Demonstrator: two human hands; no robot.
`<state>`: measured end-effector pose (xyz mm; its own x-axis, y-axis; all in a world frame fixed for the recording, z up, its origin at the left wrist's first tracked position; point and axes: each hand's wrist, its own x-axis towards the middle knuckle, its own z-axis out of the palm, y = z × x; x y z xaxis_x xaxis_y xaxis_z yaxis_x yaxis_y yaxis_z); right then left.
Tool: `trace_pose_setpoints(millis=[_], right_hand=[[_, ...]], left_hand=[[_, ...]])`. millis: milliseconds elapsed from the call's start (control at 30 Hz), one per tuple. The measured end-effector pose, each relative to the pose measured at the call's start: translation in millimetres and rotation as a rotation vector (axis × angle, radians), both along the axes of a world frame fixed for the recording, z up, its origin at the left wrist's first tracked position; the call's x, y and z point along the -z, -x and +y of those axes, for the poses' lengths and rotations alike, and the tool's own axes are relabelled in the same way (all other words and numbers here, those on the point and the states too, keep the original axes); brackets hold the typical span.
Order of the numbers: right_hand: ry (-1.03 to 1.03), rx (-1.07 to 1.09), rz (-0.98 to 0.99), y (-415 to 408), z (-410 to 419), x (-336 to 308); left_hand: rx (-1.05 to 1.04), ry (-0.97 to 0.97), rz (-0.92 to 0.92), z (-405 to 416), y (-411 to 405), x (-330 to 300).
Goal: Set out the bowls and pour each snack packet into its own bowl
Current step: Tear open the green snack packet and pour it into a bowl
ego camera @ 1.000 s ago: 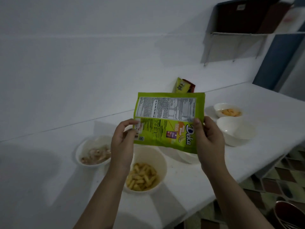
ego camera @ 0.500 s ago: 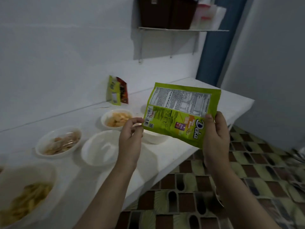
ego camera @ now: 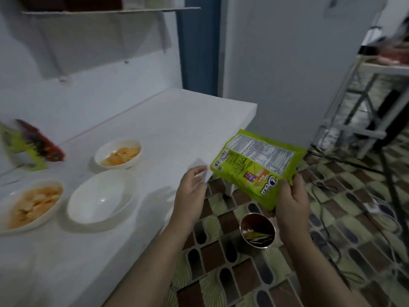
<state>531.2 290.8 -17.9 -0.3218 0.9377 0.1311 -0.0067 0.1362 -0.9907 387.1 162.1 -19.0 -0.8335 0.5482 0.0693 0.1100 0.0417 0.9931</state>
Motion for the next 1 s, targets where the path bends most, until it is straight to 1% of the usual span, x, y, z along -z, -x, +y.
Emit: trace_pose_setpoints(millis=[100,267,400,467,533,567,667,767,867,933,1000], right_hand=[[0.006,0.077,-0.103,-1,42,31],[0.131,0.150,-0.252,5,114,82],[0.328,0.189,-0.316,13,162,127],[0.393,0.182,-0.401,11,189,181],[0.458,0.165,-0.468,3,215,251],[0.488,0.155,-0.507,0,219,273],[0.634,0.171,-0.494,6,217,306],[0.716,0.191,-0.461,11,218,380],[0.754,0.227,-0.424,21,218,464],[0.768,0.250,-0.391,29,221,511],[0.809,0.207,-0.349,36,224,549]], left_hand=[[0.092,0.037,-0.040,53,9,24],[0.204,0.151,-0.067,141,28,66],[0.271,0.232,-0.133,195,37,104],[0.276,0.280,-0.163,217,38,129],[0.265,0.308,-0.174,233,37,159],[0.257,0.327,-0.188,239,36,179],[0.264,0.379,-0.225,247,30,244],[0.252,0.417,-0.273,245,29,321],[0.244,0.440,-0.303,242,36,393],[0.252,0.443,-0.296,240,43,430],[0.272,0.446,-0.280,239,49,459]])
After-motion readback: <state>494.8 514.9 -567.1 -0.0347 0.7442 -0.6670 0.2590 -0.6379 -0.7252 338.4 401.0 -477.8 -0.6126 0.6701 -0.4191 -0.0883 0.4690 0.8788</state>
